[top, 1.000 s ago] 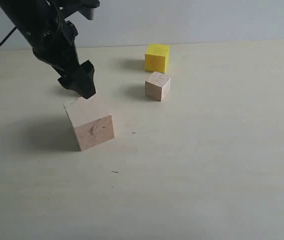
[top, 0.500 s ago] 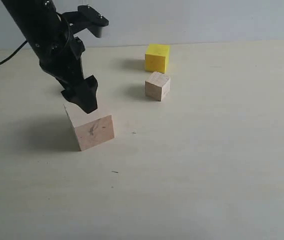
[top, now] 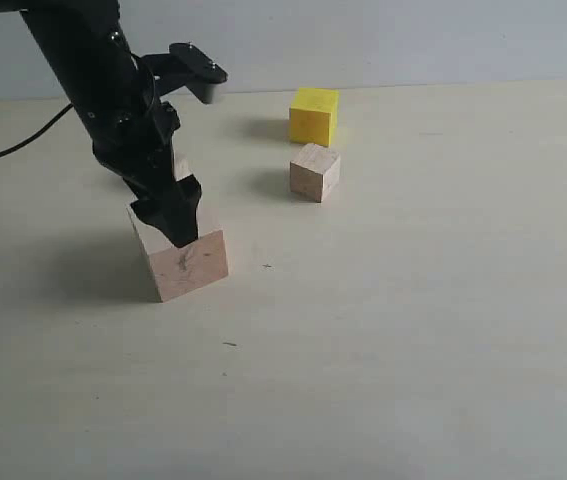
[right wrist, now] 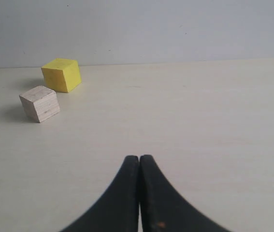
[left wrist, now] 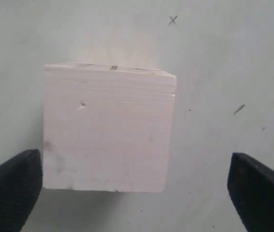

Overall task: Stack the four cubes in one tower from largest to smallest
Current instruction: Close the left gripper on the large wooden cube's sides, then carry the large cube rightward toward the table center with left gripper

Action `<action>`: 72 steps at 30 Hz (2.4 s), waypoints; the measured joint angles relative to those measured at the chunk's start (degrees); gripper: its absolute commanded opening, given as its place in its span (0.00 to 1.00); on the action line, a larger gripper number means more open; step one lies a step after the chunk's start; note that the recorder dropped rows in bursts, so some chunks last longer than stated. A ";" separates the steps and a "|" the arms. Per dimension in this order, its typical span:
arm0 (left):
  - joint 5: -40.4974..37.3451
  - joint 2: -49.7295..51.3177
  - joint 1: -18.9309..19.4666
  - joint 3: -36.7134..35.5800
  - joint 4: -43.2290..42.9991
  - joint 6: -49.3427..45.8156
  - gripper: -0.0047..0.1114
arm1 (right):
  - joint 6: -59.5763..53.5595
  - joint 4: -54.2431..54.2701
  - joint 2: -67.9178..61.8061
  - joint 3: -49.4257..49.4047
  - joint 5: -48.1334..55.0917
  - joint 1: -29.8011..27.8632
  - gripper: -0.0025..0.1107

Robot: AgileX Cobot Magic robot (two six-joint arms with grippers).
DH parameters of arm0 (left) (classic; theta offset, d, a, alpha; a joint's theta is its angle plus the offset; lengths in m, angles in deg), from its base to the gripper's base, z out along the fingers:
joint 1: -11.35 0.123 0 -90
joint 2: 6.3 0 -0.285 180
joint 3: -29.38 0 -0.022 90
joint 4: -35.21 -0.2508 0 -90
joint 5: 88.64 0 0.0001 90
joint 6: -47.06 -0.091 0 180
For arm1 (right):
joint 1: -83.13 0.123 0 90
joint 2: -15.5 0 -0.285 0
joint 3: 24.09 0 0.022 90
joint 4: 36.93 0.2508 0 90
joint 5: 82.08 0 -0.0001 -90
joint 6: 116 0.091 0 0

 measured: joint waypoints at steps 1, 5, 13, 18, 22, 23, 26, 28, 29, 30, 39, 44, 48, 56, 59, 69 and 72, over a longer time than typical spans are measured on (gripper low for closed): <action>0.37 0.42 0.00 0.00 -0.29 0.00 0.93 | 0.00 0.00 0.00 0.00 0.00 0.00 0.02; 4.15 2.13 0.00 0.00 -0.76 0.00 0.93 | 0.00 0.00 0.00 0.00 0.00 0.00 0.02; 6.84 5.56 0.00 0.00 -1.63 0.00 0.93 | 0.00 0.00 0.00 0.00 0.00 0.00 0.02; 6.84 6.94 0.00 0.00 -1.63 0.00 0.93 | 0.00 0.00 0.00 0.00 0.00 0.00 0.02; 6.72 7.59 0.00 0.00 -1.84 0.00 0.93 | 0.00 0.00 0.00 0.00 0.00 0.00 0.02; 6.59 7.71 0.00 0.00 -1.84 0.00 0.92 | 0.00 0.00 0.00 0.00 0.00 0.00 0.02; 5.95 8.35 0.00 0.00 -1.84 0.00 0.78 | 0.00 0.00 0.00 0.00 0.00 0.00 0.02; 5.36 8.46 0.00 0.00 -1.84 0.00 0.64 | 0.00 0.00 0.00 0.00 0.00 0.00 0.02; 5.20 8.56 0.00 0.00 -2.02 0.00 0.54 | 0.00 0.00 0.00 0.00 0.00 0.00 0.02; 5.09 8.56 0.00 0.00 -2.04 -0.16 0.44 | 0.00 0.00 0.00 0.00 0.00 0.00 0.02; 4.55 8.56 0.00 0.00 -1.95 -1.05 0.04 | 0.00 0.00 0.00 0.00 0.00 0.00 0.02; 3.81 8.56 0.00 0.00 -1.95 -1.46 0.04 | 0.00 0.00 0.00 0.00 0.00 0.00 0.02; 2.89 7.74 -0.28 0.00 -2.06 -3.26 0.04 | 0.00 0.00 0.00 0.00 0.00 0.00 0.02; 2.37 4.27 -4.21 0.00 -2.30 -8.11 0.04 | 0.00 0.00 0.00 0.00 0.00 0.00 0.02; 2.37 3.74 -6.21 0.00 -2.30 -9.33 0.04 | 0.00 0.00 0.00 0.00 0.00 0.00 0.02; 2.37 3.50 -12.30 0.00 -2.30 -10.47 0.04 | 0.00 0.00 0.00 0.00 0.00 0.00 0.02; 2.37 3.50 -13.43 0.00 -2.30 -10.60 0.04 | 0.00 0.00 0.00 0.00 0.00 0.00 0.02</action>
